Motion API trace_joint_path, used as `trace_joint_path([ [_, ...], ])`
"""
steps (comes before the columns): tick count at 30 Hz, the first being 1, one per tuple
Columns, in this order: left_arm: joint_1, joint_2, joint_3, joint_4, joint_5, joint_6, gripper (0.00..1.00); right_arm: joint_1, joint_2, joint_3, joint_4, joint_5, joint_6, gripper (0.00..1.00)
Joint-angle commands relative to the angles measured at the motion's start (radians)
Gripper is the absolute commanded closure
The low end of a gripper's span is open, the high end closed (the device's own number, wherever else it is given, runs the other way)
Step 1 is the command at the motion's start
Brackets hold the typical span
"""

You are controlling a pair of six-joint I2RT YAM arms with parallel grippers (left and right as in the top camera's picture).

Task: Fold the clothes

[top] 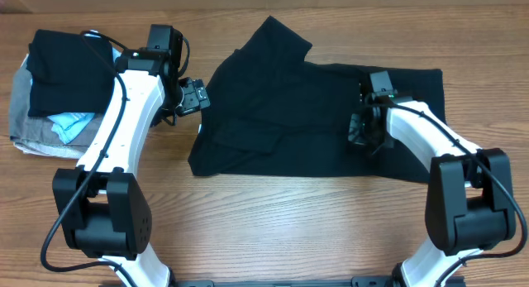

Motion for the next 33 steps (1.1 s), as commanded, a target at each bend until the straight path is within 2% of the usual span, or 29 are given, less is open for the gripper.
trace_joint_path([
  [1, -0.001, 0.014, 0.0, 0.0, 0.002, 0.0, 0.0, -0.029, -0.017, -0.013, 0.039, 0.011, 0.008, 0.95],
  [4, -0.001, 0.014, 0.0, 0.001, 0.002, 0.0, 0.0, -0.056, -0.016, -0.016, 0.081, 0.033, 0.008, 0.95],
  [7, -0.001, 0.014, 0.0, 0.001, 0.002, 0.0, 0.0, -0.076, -0.016, -0.016, 0.123, 0.037, 0.008, 0.89],
  [14, -0.001, 0.014, 0.0, 0.001, 0.002, 0.0, 0.0, -0.12, -0.016, 0.006, 0.155, 0.037, 0.003, 0.86],
  [22, -0.001, 0.014, 0.0, 0.0, 0.002, 0.0, 0.0, -0.198, -0.017, 0.212, -0.086, 0.032, 0.005, 0.83],
  [26, -0.001, 0.014, 0.0, 0.0, 0.002, 0.0, 0.0, -0.204, -0.017, 0.267, -0.237, -0.089, -0.006, 0.87],
  [30, -0.001, 0.014, 0.0, 0.0, 0.002, 0.0, 0.0, -0.156, -0.017, 0.268, -0.291, -0.28, -0.14, 0.87],
  [33, -0.001, 0.014, 0.0, 0.001, 0.002, 0.0, 0.0, -0.083, -0.017, 0.268, -0.301, -0.317, -0.2, 0.87],
])
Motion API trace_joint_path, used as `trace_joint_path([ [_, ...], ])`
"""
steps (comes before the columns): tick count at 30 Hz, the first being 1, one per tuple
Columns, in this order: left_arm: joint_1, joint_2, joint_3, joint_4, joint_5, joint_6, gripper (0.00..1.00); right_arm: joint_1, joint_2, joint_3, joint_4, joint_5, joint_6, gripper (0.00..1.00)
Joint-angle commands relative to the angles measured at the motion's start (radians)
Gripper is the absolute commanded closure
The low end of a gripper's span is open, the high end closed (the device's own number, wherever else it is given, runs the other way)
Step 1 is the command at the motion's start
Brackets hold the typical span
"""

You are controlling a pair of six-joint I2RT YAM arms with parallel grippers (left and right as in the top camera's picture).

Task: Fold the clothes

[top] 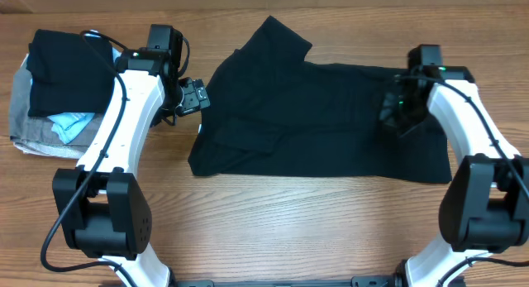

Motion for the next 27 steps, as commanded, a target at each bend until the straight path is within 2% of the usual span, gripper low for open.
trace_joint_path([
  [1, -0.001, 0.014, 0.0, 0.0, 0.002, 0.0, 0.0, 0.1, -0.018, 0.021, 0.0, -0.116, -0.113, 0.86],
  [4, -0.001, 0.014, 0.0, 0.001, 0.002, 0.0, 0.0, 0.211, -0.018, 0.021, 0.009, -0.114, -0.185, 0.8],
  [10, -0.001, 0.014, 0.0, 0.0, 0.002, 0.0, 0.0, 0.443, -0.017, 0.021, 0.091, -0.052, -0.18, 0.73],
  [13, -0.001, 0.014, 0.0, 0.002, 0.009, -0.005, 0.0, 0.531, -0.017, 0.021, 0.144, -0.041, -0.177, 0.64],
  [23, 0.0, 0.014, 0.0, 0.097, 0.043, -0.022, 0.0, 0.714, -0.016, 0.021, 0.283, 0.087, -0.178, 0.55],
  [27, 0.003, 0.015, 0.0, 0.132, -0.101, -0.027, 0.0, 0.747, -0.003, 0.021, 0.3, 0.145, -0.208, 0.55],
])
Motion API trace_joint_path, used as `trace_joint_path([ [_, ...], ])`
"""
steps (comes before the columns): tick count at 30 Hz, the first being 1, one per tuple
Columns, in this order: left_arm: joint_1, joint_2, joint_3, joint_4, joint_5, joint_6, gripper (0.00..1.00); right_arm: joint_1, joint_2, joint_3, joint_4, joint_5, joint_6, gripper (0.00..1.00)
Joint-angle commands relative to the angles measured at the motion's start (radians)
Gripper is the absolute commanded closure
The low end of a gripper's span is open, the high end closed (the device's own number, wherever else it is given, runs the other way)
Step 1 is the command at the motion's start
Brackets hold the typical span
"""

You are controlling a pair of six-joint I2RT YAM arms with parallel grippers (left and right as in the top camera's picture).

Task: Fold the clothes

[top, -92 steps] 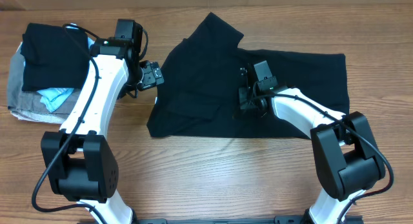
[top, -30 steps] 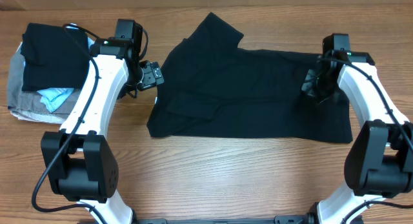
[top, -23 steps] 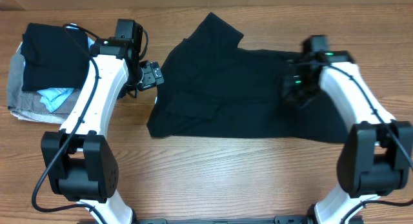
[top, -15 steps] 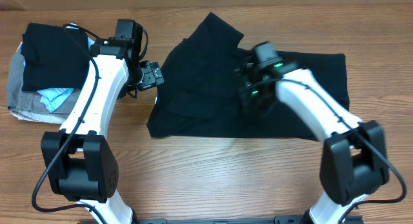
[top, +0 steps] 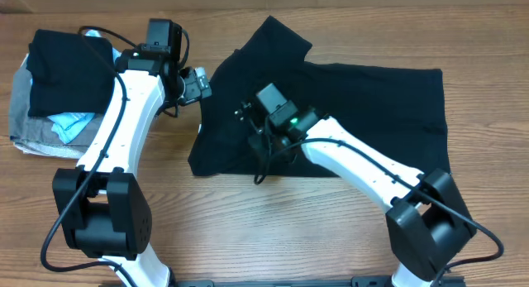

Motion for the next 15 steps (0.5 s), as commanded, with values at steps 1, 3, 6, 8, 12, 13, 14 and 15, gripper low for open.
trace_joint_path([
  [1, 0.007, 0.015, 0.0, 0.0, -0.143, -0.034, 0.0, 0.018, 0.005, 0.019, 0.013, 0.077, -0.037, 0.55],
  [3, 0.016, 0.015, 0.0, -0.005, -0.184, -0.049, 0.0, 0.026, 0.021, 0.019, 0.025, 0.087, -0.057, 0.54],
  [6, 0.043, 0.015, 0.0, -0.008, -0.187, -0.066, 0.0, 0.036, 0.051, 0.019, 0.061, 0.11, -0.07, 0.53],
  [8, 0.063, 0.015, 0.0, -0.009, -0.188, -0.066, 0.0, 0.041, 0.076, 0.019, 0.085, 0.11, -0.089, 0.5],
  [12, 0.109, 0.015, 0.0, -0.01, -0.164, -0.066, 0.0, 0.043, 0.131, 0.019, 0.126, 0.11, -0.101, 0.48],
  [13, 0.119, 0.015, 0.0, -0.01, -0.164, -0.066, 0.0, 0.043, 0.143, 0.019, 0.133, 0.11, -0.101, 0.48],
  [14, 0.13, 0.015, 0.0, -0.009, -0.163, -0.066, 0.0, 0.043, 0.151, 0.019, 0.137, 0.109, -0.1, 0.48],
  [15, 0.139, 0.015, 0.0, -0.01, -0.162, -0.066, 0.0, 0.043, 0.156, 0.019, 0.14, 0.109, -0.1, 0.48],
])
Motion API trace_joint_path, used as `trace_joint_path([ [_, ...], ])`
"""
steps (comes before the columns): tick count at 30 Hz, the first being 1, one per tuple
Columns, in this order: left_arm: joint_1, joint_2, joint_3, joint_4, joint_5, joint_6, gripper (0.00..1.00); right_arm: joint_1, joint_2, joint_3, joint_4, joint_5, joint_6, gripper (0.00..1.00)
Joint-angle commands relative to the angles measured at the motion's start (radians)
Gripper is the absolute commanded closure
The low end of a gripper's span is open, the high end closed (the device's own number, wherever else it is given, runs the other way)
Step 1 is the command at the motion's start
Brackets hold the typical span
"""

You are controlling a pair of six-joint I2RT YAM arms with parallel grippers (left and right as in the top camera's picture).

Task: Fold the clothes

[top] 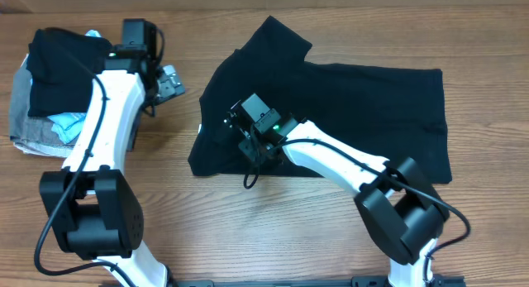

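Observation:
A black shirt (355, 113) lies spread across the middle of the table, one sleeve (277, 35) pointing to the far side. My right arm reaches far to the left over it. Its gripper (237, 130) is low over the shirt's rumpled left part, near the left edge. The dark fingers blend into the dark cloth, so their state does not show. My left gripper (171, 79) hangs over bare wood between the shirt and the stack of clothes, open and holding nothing.
A stack of folded clothes (50, 88) sits at the far left: black on top, grey and light blue under it. The wooden table (273, 221) runs bare along the front. The right arm's links lie across the shirt's lower middle.
My left gripper has drawn back to the left, away from the shirt's edge and nearer the stack. The right gripper has shifted a little further left over the shirt's left part.
At first my right gripper was over the right part of the shirt, then nearer its right edge. After that it was across the shirt at the left middle, and now closer to the left edge. The left gripper stayed by the shirt's left edge, then withdrew toward the stack.

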Motion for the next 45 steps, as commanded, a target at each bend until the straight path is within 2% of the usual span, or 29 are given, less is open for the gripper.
trace_joint_path([
  [1, 0.034, 0.015, 0.0, -0.003, -0.012, -0.021, 0.0, 0.006, 0.024, 0.019, 0.015, 0.014, -0.016, 0.47],
  [29, 0.043, 0.015, 0.0, -0.003, -0.006, -0.021, 0.0, 0.02, 0.087, 0.019, 0.055, 0.011, -0.016, 0.49],
  [39, 0.043, 0.015, 0.0, -0.003, -0.006, -0.021, 0.0, 0.02, 0.087, 0.019, 0.06, 0.01, -0.013, 0.74],
  [45, 0.043, 0.015, 0.0, -0.003, -0.006, -0.021, 0.0, 0.02, 0.082, 0.02, 0.075, 0.01, -0.004, 0.82],
])
